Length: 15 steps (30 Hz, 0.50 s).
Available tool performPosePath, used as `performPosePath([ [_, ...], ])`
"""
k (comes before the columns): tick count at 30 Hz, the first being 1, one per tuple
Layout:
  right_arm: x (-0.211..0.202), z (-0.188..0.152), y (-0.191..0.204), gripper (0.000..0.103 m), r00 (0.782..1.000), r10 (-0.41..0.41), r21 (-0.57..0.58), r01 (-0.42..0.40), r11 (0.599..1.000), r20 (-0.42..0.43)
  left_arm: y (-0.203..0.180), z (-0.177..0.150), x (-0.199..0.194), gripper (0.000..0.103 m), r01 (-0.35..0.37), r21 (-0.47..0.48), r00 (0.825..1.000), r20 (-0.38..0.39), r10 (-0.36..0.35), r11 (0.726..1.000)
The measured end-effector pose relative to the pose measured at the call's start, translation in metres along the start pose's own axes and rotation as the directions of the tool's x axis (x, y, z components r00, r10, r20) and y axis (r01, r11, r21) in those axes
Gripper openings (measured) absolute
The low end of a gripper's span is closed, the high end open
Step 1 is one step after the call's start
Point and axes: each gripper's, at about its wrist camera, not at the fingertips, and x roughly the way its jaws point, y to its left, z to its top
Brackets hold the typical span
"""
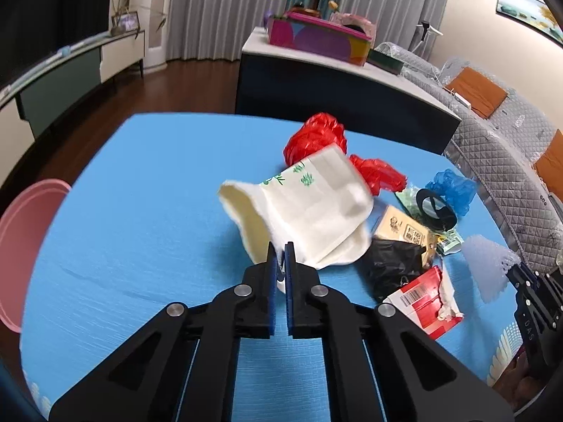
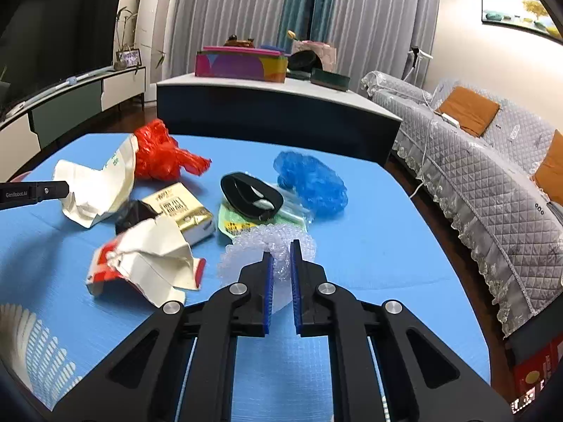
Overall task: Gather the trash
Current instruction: 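Grasp the white paper bag with the left tool while the right tool grasps the foam mesh sleeve, then carry the paper bag and foam sleeve over the pink bin with both tools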
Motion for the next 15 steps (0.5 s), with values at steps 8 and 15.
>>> performPosePath([
  [8, -0.016, 0.013, 0.006, 0.009, 0.998, 0.022, 0.01, -0.022, 1.0, 0.057, -0.007, 0.005, -0.019, 0.002, -0.043, 0.057, 0.997, 0.06, 0.039, 0.997],
  [15, -0.025, 0.022, 0.008, 0.009, 0.995, 0.028, 0.02, -0.031, 0.999, 0.096, -0.002, 0.012, -0.036, 0.002, -0.085, 0.051, 0.992, 0.1, 0.08, 0.995],
])
